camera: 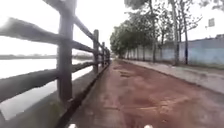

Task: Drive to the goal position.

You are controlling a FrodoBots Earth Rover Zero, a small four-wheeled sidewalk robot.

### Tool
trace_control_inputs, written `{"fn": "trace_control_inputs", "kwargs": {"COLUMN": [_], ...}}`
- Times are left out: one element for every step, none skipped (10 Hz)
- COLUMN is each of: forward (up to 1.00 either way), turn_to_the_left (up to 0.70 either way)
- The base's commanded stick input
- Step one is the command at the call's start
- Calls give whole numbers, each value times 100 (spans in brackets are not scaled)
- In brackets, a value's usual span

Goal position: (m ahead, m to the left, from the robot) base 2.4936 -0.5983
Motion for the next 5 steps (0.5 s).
{"fn": "trace_control_inputs", "kwargs": {"forward": [85,85,85,85,85], "turn_to_the_left": [3,3,3,-2,-7]}}
